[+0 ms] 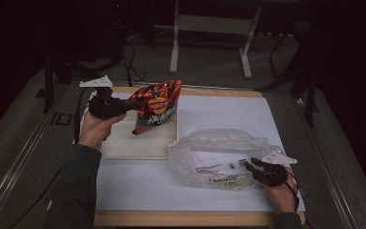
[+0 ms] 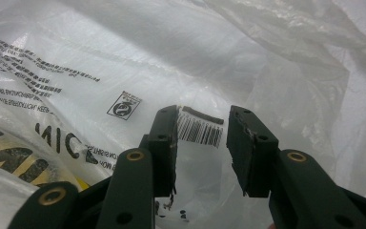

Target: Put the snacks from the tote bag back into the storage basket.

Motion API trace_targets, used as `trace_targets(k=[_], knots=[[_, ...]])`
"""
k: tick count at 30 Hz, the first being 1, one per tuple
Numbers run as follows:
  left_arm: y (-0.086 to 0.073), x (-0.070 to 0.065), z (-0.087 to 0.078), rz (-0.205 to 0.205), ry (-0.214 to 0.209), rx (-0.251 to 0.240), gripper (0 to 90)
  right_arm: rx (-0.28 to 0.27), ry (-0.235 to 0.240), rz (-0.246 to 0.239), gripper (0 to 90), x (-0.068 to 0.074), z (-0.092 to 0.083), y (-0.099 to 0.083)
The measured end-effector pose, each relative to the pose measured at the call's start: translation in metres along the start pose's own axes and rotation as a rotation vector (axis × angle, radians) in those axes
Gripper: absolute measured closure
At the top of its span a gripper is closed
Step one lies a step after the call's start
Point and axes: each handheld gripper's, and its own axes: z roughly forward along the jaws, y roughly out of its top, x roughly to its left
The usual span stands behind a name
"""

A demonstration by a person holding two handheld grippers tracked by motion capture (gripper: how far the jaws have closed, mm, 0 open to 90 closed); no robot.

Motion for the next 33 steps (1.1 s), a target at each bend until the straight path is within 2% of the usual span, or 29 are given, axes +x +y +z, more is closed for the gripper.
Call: trace_targets(k=[13, 33], knots=[[-0.005, 0.009, 0.001, -0.017, 0.019, 0.017, 88.8, -0.002, 0.0, -0.001, 63.6, 0.0, 0.0, -0.001], [-0.009, 0.016, 0.01, -0.027, 0.042, 0.05, 88.7, -0.004, 0.0, 0.002, 63.6, 0.0, 0.0, -0.001]])
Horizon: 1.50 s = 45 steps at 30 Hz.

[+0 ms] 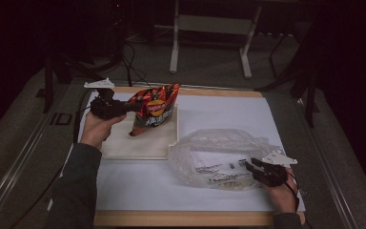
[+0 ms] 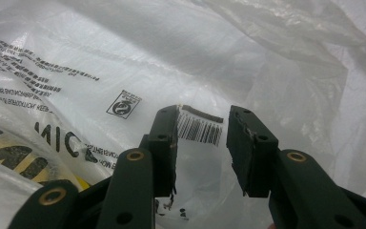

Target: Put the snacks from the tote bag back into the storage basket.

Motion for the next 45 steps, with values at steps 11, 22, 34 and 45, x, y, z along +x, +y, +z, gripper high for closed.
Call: trace_targets(k=[11, 22, 34, 45], knots=[[-0.003, 0.003, 0.006, -0.006, 0.012, 0.019, 88.7, 0.001, 0.0, 0.0, 63.7, 0.0, 0.0, 0.0], [-0.012, 0.013, 0.013, -0.041, 0.02, 0.032, 88.7, 0.002, 0.0, -0.004, 63.8, 0.0, 0.0, 0.0], [-0.014, 0.017, 0.019, -0.051, 0.029, 0.056, 88.6, 0.004, 0.0, -0.002, 63.8, 0.0, 0.0, 0.001], [-0.015, 0.018, 0.028, -0.051, 0.019, 0.069, 88.5, 0.003, 0.0, -0.001, 63.7, 0.0, 0.0, 0.001]])
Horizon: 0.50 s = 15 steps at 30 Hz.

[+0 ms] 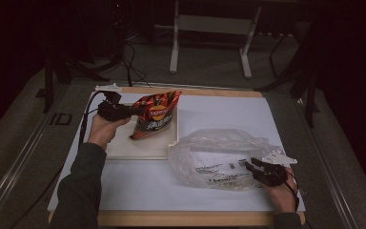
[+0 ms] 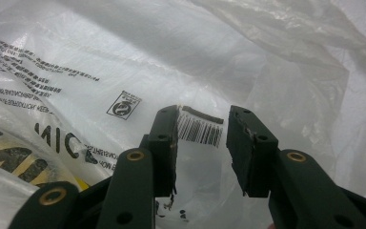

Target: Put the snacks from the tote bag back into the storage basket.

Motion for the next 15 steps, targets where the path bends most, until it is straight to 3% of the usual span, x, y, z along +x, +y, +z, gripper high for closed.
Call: trace_targets(k=[15], knots=[[0.002, 0.001, 0.012, -0.017, -0.048, -0.011, 88.5, -0.002, 0.002, 0.002, 63.7, 0.0, 0.0, -0.001]])
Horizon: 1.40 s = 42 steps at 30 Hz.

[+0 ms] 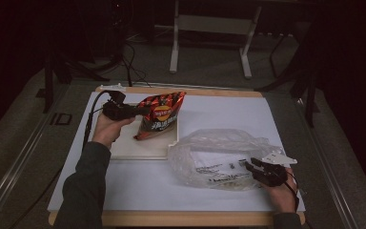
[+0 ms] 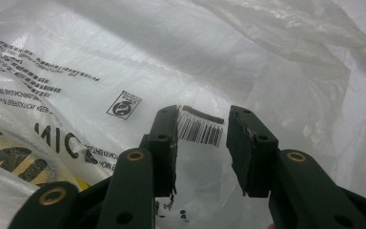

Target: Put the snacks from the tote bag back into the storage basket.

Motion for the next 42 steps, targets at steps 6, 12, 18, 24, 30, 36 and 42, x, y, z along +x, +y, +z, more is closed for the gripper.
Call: trace_targets(k=[6, 12, 18, 24, 30, 36, 42], knots=[[0.0, 0.004, 0.002, -0.012, 0.001, 0.002, 88.4, 0.001, 0.001, 0.001, 63.7, 0.0, 0.001, 0.0], [-0.001, 0.01, 0.003, -0.028, 0.005, 0.0, 88.3, 0.001, 0.001, 0.0, 63.6, 0.0, 0.001, 0.0], [0.0, 0.016, 0.002, -0.044, 0.026, -0.014, 86.9, 0.001, 0.002, -0.002, 63.6, 0.0, 0.002, 0.0], [-0.001, 0.023, -0.002, -0.063, 0.057, -0.026, 84.0, 0.002, 0.002, -0.002, 63.6, 0.0, 0.002, 0.0], [-0.003, 0.032, -0.006, -0.08, 0.118, -0.033, 77.3, 0.004, 0.003, -0.003, 63.6, 0.0, 0.002, 0.0], [-0.004, 0.033, 0.0, -0.073, 0.172, -0.011, 68.5, 0.005, 0.003, -0.004, 63.6, 0.0, 0.003, 0.001], [-0.004, 0.031, 0.007, -0.044, 0.223, 0.001, 63.8, 0.004, 0.003, -0.001, 63.6, -0.001, 0.002, 0.001]])
